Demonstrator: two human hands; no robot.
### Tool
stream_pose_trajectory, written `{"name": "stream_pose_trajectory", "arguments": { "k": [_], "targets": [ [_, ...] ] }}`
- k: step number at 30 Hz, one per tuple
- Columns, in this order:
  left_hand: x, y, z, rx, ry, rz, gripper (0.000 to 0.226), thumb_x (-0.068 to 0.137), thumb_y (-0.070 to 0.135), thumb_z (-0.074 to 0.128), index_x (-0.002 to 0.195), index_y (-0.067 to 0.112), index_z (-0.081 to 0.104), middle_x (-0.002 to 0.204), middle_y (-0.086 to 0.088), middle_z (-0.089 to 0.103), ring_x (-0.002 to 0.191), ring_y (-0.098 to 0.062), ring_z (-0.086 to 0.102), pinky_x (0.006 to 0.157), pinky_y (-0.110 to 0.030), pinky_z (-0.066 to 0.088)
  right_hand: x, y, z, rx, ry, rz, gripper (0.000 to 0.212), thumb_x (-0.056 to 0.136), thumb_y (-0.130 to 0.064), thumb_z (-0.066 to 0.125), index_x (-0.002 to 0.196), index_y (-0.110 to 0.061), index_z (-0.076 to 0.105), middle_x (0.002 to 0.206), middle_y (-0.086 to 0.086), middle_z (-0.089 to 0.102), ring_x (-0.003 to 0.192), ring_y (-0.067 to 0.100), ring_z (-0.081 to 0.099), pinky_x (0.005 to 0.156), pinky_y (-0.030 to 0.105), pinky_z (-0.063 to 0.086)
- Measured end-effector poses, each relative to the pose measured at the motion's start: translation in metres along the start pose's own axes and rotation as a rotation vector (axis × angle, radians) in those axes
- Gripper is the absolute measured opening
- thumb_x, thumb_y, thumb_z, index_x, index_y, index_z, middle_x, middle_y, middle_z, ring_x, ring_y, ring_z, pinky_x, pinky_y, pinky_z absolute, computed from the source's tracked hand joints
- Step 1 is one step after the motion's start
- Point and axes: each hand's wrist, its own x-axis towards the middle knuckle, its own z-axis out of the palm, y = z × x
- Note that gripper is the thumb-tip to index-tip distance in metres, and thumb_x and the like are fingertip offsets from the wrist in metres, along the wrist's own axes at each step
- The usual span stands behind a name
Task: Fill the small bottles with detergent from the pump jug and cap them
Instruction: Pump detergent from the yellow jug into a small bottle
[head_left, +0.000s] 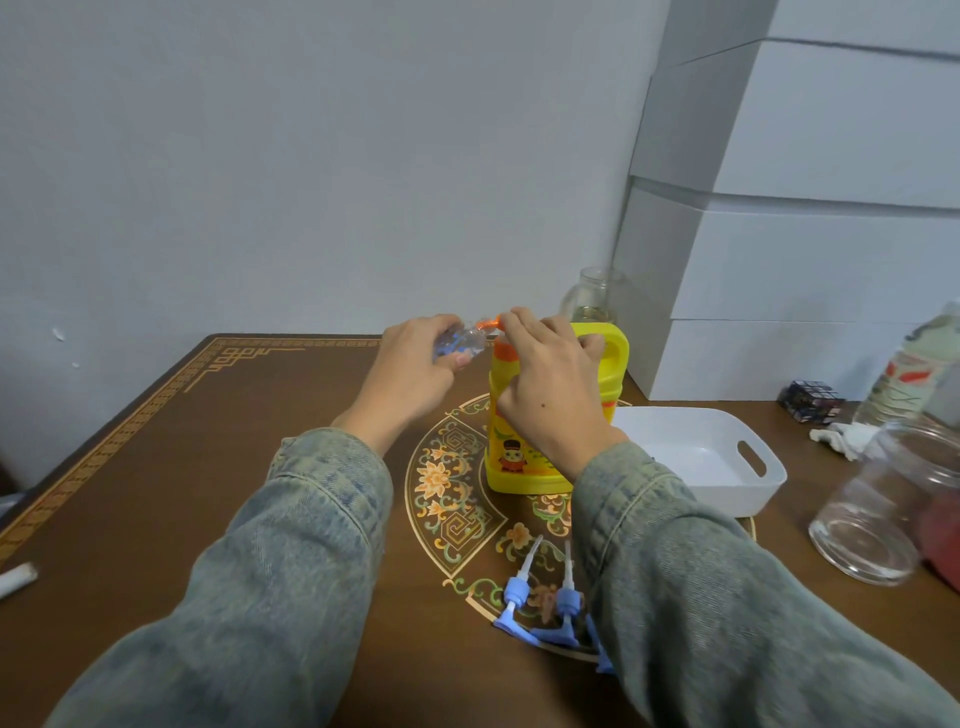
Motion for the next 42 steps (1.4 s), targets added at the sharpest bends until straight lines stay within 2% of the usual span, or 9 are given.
{"name": "stream_pose_trajectory", "arguments": {
  "k": [5, 11, 17, 23, 30, 35, 42],
  "targets": [
    [0.005, 0.004, -0.005, -0.003, 0.025, 0.009, 0.038, 0.087, 0.018, 0.067, 0.124, 0.011, 0.061, 0.119, -0.009, 0.068, 0.111, -0.022, 0.06, 0.087, -0.018, 0.034, 0.007, 0.001, -0.01, 0.002, 0.051, 0.022, 0.048, 0.064, -0.019, 0.05, 0.111, -0.024, 0.057, 0.113, -0.011, 0.062, 0.098, 0.021, 0.052, 0.065, 0.033, 0.007],
    [-0.002, 0.002, 0.001, 0.007, 0.001, 0.004, 0.031, 0.087, 0.016, 0.066, 0.118, 0.011, 0.064, 0.113, -0.008, 0.069, 0.107, -0.023, 0.061, 0.082, -0.019, 0.034, -0.001, 0.0, 0.001, -0.009, 0.008, 0.015, 0.056, 0.062, -0.019, 0.048, 0.117, -0.024, 0.054, 0.121, -0.011, 0.06, 0.1, 0.022, 0.052, 0.067, 0.034, 0.011],
    [0.005, 0.006, -0.006, 0.014, 0.02, 0.029, 0.024, 0.087, 0.017, 0.066, 0.11, 0.011, 0.066, 0.104, -0.008, 0.071, 0.1, -0.025, 0.062, 0.075, -0.022, 0.035, 0.01, -0.001, -0.011, -0.005, 0.046, 0.057, 0.038, 0.067, -0.02, 0.049, 0.104, -0.026, 0.057, 0.108, -0.01, 0.063, 0.096, 0.021, 0.05, 0.065, 0.033, 0.009],
    [-0.004, 0.003, 0.001, 0.007, 0.011, -0.007, 0.037, 0.087, 0.017, 0.066, 0.123, 0.01, 0.062, 0.119, -0.01, 0.068, 0.112, -0.025, 0.06, 0.089, -0.023, 0.037, -0.002, 0.0, -0.004, -0.003, 0.014, 0.022, 0.053, 0.062, -0.019, 0.049, 0.115, -0.024, 0.055, 0.118, -0.011, 0.061, 0.098, 0.022, 0.053, 0.067, 0.034, 0.009],
    [0.002, 0.009, -0.006, 0.001, 0.051, 0.012, 0.036, 0.087, 0.016, 0.066, 0.122, 0.011, 0.062, 0.116, -0.009, 0.069, 0.109, -0.023, 0.061, 0.082, -0.016, 0.033, 0.004, -0.001, -0.012, 0.028, 0.059, 0.042, 0.053, 0.062, -0.017, 0.051, 0.114, -0.024, 0.057, 0.117, -0.01, 0.062, 0.096, 0.023, 0.052, 0.068, 0.035, 0.014],
    [-0.002, 0.003, 0.003, -0.003, 0.044, 0.009, 0.032, 0.087, 0.016, 0.066, 0.118, 0.011, 0.064, 0.113, -0.009, 0.069, 0.106, -0.024, 0.061, 0.08, -0.021, 0.035, -0.001, 0.001, -0.003, 0.018, 0.011, 0.029, 0.053, 0.062, -0.018, 0.05, 0.114, -0.024, 0.055, 0.119, -0.012, 0.061, 0.098, 0.022, 0.053, 0.068, 0.035, 0.013],
    [-0.003, 0.003, 0.0, -0.029, 0.048, -0.019, 0.036, 0.087, 0.017, 0.066, 0.122, 0.012, 0.061, 0.117, -0.008, 0.068, 0.108, -0.023, 0.06, 0.084, -0.02, 0.035, -0.001, 0.002, -0.008, 0.035, 0.035, 0.034, 0.055, 0.063, -0.017, 0.052, 0.118, -0.026, 0.055, 0.122, -0.013, 0.06, 0.099, 0.021, 0.052, 0.068, 0.035, 0.016]
  ]
}}
